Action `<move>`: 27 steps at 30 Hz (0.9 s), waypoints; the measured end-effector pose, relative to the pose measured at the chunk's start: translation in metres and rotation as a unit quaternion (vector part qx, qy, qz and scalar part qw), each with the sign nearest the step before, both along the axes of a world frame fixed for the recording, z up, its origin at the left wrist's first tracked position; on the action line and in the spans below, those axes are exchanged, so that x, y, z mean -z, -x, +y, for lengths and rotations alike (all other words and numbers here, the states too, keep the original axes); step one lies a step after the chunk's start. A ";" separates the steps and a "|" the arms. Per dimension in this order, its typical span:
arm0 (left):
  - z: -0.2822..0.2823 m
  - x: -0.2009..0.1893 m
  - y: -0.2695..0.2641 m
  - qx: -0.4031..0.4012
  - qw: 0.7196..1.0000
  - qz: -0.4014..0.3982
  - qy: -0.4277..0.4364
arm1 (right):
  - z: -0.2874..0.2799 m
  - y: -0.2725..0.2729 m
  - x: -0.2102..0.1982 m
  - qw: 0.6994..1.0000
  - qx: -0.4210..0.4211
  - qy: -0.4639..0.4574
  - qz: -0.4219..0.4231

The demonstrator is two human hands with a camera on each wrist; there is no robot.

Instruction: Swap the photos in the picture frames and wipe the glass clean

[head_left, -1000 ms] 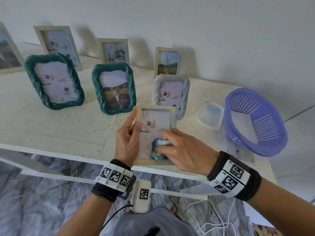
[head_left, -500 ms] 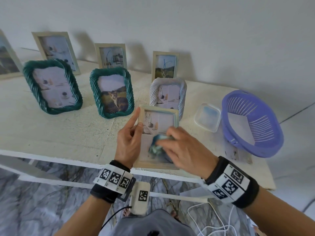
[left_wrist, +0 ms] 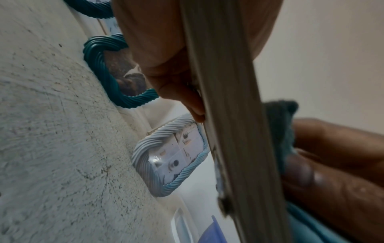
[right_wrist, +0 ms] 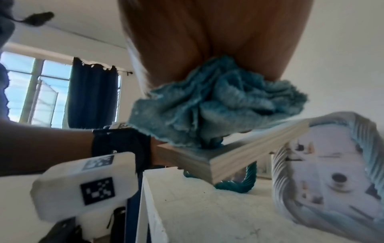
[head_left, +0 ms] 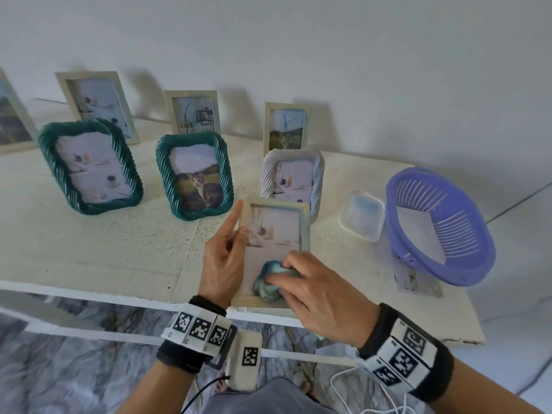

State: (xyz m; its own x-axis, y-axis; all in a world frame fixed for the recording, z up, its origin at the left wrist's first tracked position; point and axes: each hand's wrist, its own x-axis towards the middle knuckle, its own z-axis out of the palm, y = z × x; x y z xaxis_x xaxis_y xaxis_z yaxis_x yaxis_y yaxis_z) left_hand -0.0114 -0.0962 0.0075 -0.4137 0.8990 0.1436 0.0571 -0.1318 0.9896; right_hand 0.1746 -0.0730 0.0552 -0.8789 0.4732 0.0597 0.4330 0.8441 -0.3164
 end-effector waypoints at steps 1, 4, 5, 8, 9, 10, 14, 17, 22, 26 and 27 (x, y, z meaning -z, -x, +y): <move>0.001 0.000 0.001 -0.008 1.000 0.009 0.002 | 0.003 -0.004 -0.001 1.000 0.005 -0.004 -0.006; 0.006 0.008 0.006 -0.033 0.999 -0.004 0.010 | 0.014 -0.013 -0.004 0.998 0.048 0.007 0.033; 0.008 0.011 0.008 -0.037 0.999 -0.021 0.010 | 0.017 -0.015 -0.006 0.995 0.072 0.021 0.067; 0.010 0.019 0.011 -0.032 0.998 -0.055 0.014 | 0.032 -0.023 -0.009 0.969 0.149 0.052 0.190; 0.010 0.021 0.012 -0.034 0.998 -0.058 0.015 | 0.039 -0.027 -0.008 0.960 0.168 0.059 0.217; 0.011 0.023 0.012 -0.036 0.998 -0.058 0.017 | 0.046 -0.030 -0.006 0.952 0.186 0.065 0.233; 0.012 0.027 0.011 -0.037 0.998 -0.038 0.023 | 0.083 -0.048 0.014 0.928 0.270 0.087 0.243; 0.013 0.028 0.011 -0.045 0.998 -0.022 0.027 | 0.112 -0.056 0.032 0.916 0.314 0.051 0.246; 0.018 0.031 0.014 -0.030 0.999 -0.023 0.032 | 0.160 -0.063 0.060 0.892 0.393 0.072 0.213; 0.019 0.030 0.014 -0.018 0.999 -0.031 0.029 | 0.186 -0.061 0.067 0.884 0.400 0.132 0.201; 0.020 0.031 0.014 -0.014 0.999 -0.031 0.030 | 0.191 -0.061 0.072 0.888 0.401 0.125 0.185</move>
State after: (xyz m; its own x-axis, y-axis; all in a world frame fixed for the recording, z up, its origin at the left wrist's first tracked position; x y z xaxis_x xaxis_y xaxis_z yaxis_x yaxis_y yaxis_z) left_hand -0.0250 -0.0765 -0.0234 -0.4456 0.8930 0.0635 -0.0009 -0.0713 0.9975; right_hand 0.2357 0.1184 -0.0164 -0.1943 0.9778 0.0784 0.6908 0.1932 -0.6968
